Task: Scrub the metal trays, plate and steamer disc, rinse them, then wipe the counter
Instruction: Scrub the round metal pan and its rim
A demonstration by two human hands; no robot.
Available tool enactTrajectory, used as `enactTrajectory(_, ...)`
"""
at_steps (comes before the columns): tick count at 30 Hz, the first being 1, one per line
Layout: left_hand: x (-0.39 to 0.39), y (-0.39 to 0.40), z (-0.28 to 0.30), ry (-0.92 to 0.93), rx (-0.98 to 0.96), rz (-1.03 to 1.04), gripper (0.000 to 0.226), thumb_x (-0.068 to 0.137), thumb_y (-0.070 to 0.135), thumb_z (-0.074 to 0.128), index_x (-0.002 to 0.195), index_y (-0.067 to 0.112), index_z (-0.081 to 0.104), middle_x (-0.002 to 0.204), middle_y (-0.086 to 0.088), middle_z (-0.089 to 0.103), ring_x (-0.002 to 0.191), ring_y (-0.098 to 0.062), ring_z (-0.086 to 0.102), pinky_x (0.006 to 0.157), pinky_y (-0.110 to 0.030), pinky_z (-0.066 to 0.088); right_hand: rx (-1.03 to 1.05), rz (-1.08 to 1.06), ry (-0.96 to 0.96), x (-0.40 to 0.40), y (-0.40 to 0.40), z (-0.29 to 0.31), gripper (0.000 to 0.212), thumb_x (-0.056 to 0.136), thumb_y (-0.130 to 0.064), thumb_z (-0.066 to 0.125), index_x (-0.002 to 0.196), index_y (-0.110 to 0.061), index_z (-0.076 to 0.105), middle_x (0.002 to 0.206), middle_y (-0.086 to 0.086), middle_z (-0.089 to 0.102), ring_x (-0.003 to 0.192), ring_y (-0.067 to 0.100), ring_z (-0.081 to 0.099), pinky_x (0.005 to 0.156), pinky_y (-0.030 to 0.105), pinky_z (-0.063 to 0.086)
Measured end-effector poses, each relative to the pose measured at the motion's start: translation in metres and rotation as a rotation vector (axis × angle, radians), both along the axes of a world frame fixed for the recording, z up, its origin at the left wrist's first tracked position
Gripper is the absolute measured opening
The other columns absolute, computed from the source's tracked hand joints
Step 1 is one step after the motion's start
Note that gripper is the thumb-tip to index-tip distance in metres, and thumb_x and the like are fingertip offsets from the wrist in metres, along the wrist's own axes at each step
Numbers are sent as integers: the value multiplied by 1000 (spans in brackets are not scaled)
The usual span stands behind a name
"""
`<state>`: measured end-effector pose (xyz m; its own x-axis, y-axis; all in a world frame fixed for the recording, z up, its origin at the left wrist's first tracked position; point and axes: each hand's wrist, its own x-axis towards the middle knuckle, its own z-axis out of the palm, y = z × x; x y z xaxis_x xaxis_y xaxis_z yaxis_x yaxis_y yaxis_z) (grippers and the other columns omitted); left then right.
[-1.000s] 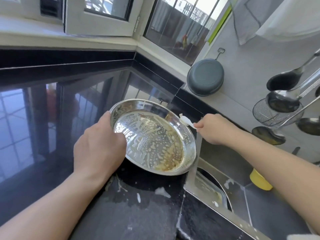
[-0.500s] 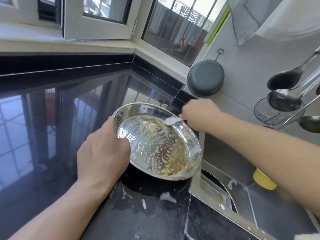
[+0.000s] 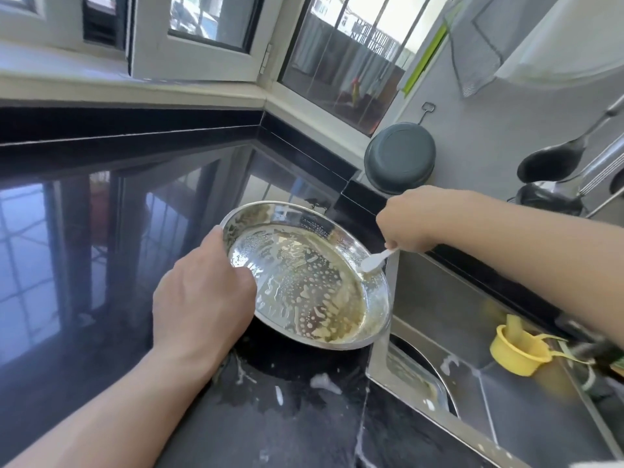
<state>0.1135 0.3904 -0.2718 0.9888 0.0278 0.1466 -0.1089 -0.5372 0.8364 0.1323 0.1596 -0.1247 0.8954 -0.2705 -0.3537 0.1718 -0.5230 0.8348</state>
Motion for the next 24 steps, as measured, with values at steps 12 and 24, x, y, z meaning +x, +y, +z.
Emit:
enactTrajectory(12,-3,1,6,15,10,-35,48,91,11,52,137,22,51,84,9,44,83,-26,41,74,-37,35,-41,543,-143,73,18,-24,20,103,-18,57,118,-21,69,106,0,60,76,27,59,57,35,38)
enactTrajectory(24,-4,3,5,21,-58,-39,34,87,10,52,116,26,54,73,12,50,65,-7,41,64,-38,34,279,48,-251,-39,-54,-31,36,103,-20,40,132,-34,57,99,2,55,83,29,60,65,39,50)
